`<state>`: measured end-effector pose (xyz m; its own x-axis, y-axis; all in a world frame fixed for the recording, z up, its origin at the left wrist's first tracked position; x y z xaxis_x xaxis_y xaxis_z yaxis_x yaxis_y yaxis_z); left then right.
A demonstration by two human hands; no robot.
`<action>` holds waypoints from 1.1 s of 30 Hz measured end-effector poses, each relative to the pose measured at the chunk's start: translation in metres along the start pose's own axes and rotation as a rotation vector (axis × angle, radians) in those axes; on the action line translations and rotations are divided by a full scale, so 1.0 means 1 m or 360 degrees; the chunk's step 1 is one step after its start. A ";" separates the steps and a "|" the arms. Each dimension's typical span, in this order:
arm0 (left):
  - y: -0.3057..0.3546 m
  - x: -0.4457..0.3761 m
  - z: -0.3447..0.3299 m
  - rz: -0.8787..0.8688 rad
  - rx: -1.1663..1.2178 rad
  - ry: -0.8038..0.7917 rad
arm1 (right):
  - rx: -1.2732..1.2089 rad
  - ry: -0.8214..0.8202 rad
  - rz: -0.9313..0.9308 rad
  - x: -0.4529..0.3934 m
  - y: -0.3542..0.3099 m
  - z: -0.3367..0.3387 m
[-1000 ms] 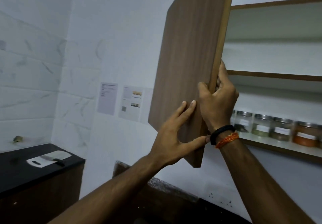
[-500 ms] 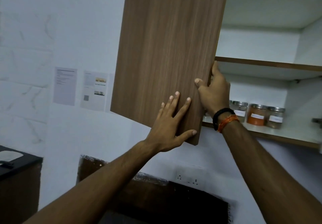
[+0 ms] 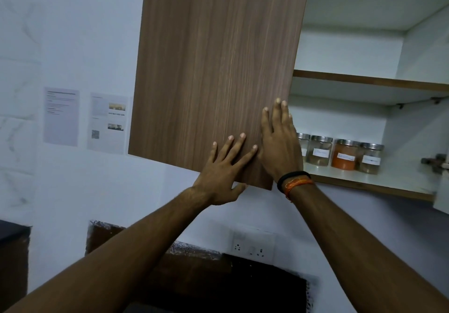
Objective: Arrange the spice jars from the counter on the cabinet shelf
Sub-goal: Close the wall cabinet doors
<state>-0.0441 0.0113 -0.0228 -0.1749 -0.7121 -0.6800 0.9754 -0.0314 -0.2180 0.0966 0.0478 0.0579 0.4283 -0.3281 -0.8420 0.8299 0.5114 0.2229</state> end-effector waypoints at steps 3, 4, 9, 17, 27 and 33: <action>-0.008 -0.003 -0.012 -0.0015 -0.0059 -0.0091 | -0.0011 -0.0115 0.0026 0.002 0.004 -0.017; -0.010 -0.004 -0.015 -0.0019 -0.0085 -0.0115 | -0.0016 -0.0142 0.0025 0.002 0.005 -0.022; -0.016 -0.017 -0.023 0.0003 -0.0148 -0.0201 | -0.0047 -0.0223 0.0015 -0.001 0.008 -0.040; -0.023 -0.035 -0.039 0.0035 -0.0230 -0.0304 | -0.0024 -0.0398 0.0014 0.004 0.010 -0.066; -0.023 -0.035 -0.044 0.0047 -0.0268 -0.0258 | -0.0054 -0.0388 0.0016 0.003 0.011 -0.073; -0.014 -0.034 -0.035 0.0099 -0.0110 -0.0303 | -0.0118 -0.0465 0.0036 0.002 0.016 -0.060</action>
<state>-0.0565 0.0607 -0.0209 -0.0797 -0.8309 -0.5508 0.9709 0.0603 -0.2316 0.0894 0.1035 0.0304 0.5399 -0.5252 -0.6577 0.7953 0.5743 0.1943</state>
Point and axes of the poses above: each hand's wrist, its own x-axis away from the middle knuckle, its own z-axis out of the back of the hand, y = z × x, the point moved 3 cm from there along -x, towards the middle knuckle, and after that the axes turned 2 degrees about -y, right-handed, at the moved point
